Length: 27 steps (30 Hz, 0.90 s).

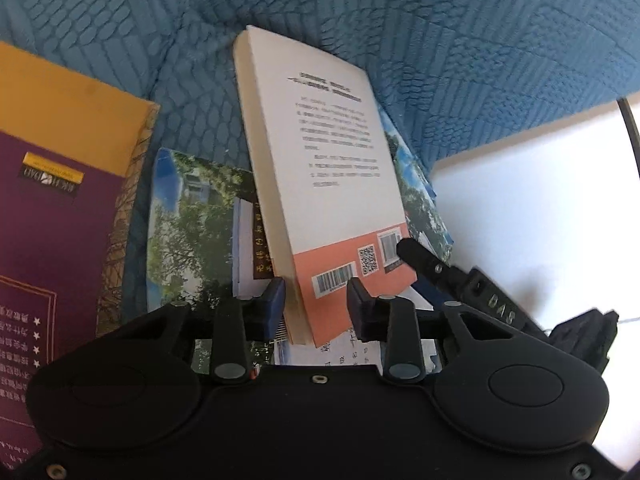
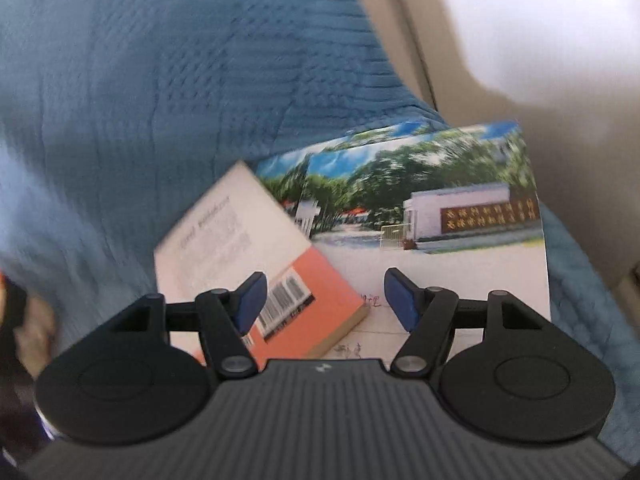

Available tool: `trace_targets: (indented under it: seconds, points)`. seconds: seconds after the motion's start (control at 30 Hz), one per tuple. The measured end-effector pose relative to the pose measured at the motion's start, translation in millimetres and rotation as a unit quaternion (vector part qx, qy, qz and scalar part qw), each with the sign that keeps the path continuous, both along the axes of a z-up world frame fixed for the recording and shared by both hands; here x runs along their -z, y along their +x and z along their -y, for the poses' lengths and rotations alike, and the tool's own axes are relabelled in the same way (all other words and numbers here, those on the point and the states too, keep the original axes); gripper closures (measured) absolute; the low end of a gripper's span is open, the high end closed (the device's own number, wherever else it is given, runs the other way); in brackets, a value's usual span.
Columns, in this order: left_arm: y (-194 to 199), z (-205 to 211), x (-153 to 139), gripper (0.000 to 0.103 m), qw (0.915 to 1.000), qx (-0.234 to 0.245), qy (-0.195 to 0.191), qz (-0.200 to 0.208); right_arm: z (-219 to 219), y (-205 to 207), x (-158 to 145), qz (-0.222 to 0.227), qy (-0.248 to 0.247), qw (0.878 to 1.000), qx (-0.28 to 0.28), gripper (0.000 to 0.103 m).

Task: Organize objects
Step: 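Lift the white paperback upright off the postcards with both grippers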

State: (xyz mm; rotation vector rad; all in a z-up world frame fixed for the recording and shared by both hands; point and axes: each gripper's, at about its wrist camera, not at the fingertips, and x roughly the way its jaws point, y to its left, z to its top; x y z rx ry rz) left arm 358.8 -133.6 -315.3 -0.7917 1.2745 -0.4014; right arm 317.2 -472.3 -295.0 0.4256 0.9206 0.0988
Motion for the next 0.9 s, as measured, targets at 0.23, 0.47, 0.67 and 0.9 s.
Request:
trace_targets:
  seconds: [0.23, 0.47, 0.67, 0.9]
  points:
    - [1.4, -7.8, 5.5, 0.081, 0.9998, -0.007, -0.006, -0.019, 16.8, -4.4, 2.1, -0.009, 0.095, 0.995, 0.023, 0.032]
    - [3.8, -17.1, 2.5, 0.081, 0.9991, -0.031, -0.013, -0.026, 52.7, -15.6, 19.1, 0.006, 0.322, 0.944, 0.069, 0.032]
    - [2.5, -26.1, 1.9, 0.081, 0.9949, -0.053, -0.076, -0.039, 40.2, -14.1, 16.8, 0.023, 0.372, 0.926, 0.066, 0.036]
    - [-1.4, -39.7, -8.1, 0.073, 0.9918, -0.071, -0.102, -0.031, 26.4, -2.8, 21.9, -0.002, 0.358, 0.929, 0.098, 0.086]
